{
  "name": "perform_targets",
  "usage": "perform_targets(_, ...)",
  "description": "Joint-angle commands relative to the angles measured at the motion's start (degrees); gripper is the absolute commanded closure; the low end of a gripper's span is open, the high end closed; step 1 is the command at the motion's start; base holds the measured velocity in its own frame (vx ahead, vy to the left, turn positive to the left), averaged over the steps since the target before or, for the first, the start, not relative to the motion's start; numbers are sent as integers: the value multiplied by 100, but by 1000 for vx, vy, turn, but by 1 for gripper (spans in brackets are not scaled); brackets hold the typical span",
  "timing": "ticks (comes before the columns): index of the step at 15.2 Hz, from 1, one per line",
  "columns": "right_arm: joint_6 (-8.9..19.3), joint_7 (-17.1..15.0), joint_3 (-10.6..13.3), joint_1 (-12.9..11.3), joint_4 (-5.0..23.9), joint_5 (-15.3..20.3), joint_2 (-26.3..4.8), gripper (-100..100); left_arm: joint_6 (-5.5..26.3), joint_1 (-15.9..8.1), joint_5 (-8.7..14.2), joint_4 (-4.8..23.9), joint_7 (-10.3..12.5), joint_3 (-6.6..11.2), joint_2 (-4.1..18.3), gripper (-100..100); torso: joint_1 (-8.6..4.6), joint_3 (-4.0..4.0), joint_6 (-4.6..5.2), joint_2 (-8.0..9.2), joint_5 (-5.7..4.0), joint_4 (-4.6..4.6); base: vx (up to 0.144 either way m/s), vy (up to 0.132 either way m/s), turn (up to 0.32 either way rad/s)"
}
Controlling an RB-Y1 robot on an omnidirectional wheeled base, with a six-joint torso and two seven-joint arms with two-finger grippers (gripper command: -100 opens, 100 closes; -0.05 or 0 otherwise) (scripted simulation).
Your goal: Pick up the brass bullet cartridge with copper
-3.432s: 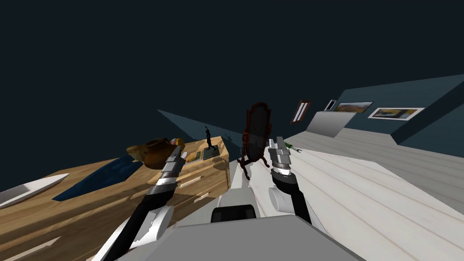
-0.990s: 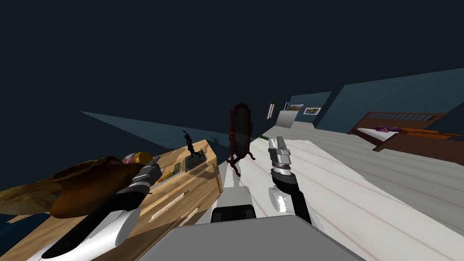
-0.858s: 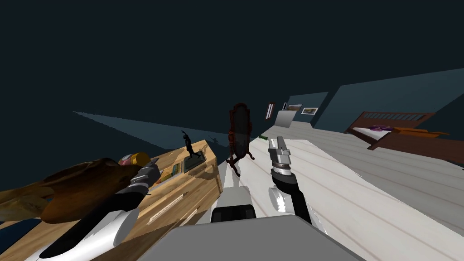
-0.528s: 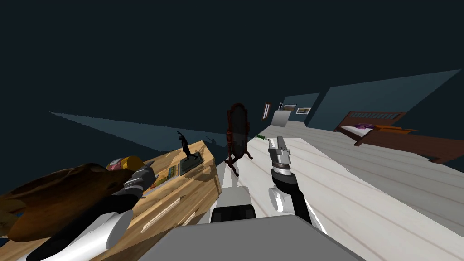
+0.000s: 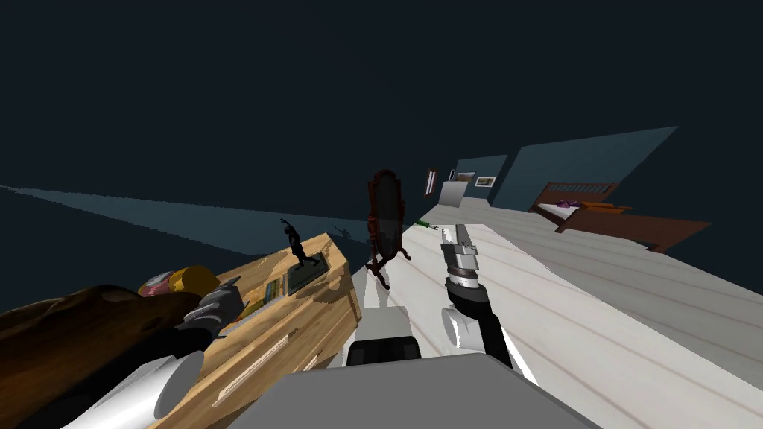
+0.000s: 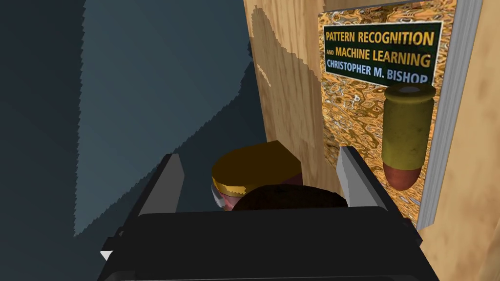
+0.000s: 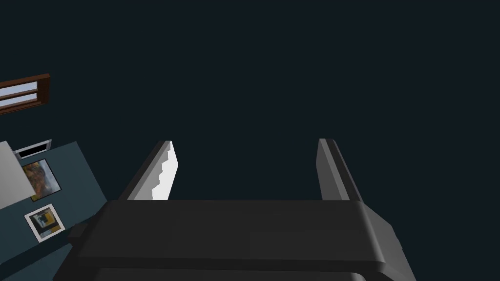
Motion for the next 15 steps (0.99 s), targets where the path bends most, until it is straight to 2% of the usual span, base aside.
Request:
perform_targets(1,0,0,0,0,0,0,0,0,176,11,51,2,35,70,20,-100,0,0,0,0,0,0,1,6,-60)
perform_targets(2,0,0,0,0,0,0,0,0,362,13,101,5,104,201,-9,-100,0,0,-2,0,0,0,1,4,-107)
perform_targets(4,0,0,0,0,0,0,0,0,461,13,101,5,104,201,-9,-100,0,0,0,0,0,0,1,6,-92)
perform_targets(5,0,0,0,0,0,0,0,0,647,15,148,10,170,324,-40,-100,0,0,-2,0,0,0,1,5,-121)
perform_targets(6,0,0,0,0,0,0,0,0,733,15,148,10,170,324,-40,-100,-1,0,0,0,-1,0,1,7,-118)
perform_targets(7,0,0,0,0,0,0,0,0,885,19,192,16,232,440,-73,-100,0,0,0,0,0,0,2,7,-150)
perform_targets(9,0,0,0,0,0,0,0,0,991,19,192,16,232,440,-73,-100,0,0,-1,0,0,0,1,8,-73)
perform_targets(10,0,0,0,1,0,0,0,0,1192,23,234,25,290,546,-106,-100,0,0,-3,0,0,0,2,5,-81)
perform_targets(11,0,0,0,0,0,0,0,0,1232,23,234,25,290,546,-106,-100,-1,0,-1,0,-1,0,2,6,-93)
perform_targets(12,0,0,0,0,0,0,0,0,1419,29,273,36,343,643,-141,-100,-1,0,-1,0,0,0,1,7,-123)
perform_targets(15,0,0,0,0,0,0,0,0,1662,35,308,49,392,729,-176,-100,1,0,0,-1,0,0,2,8,-120)
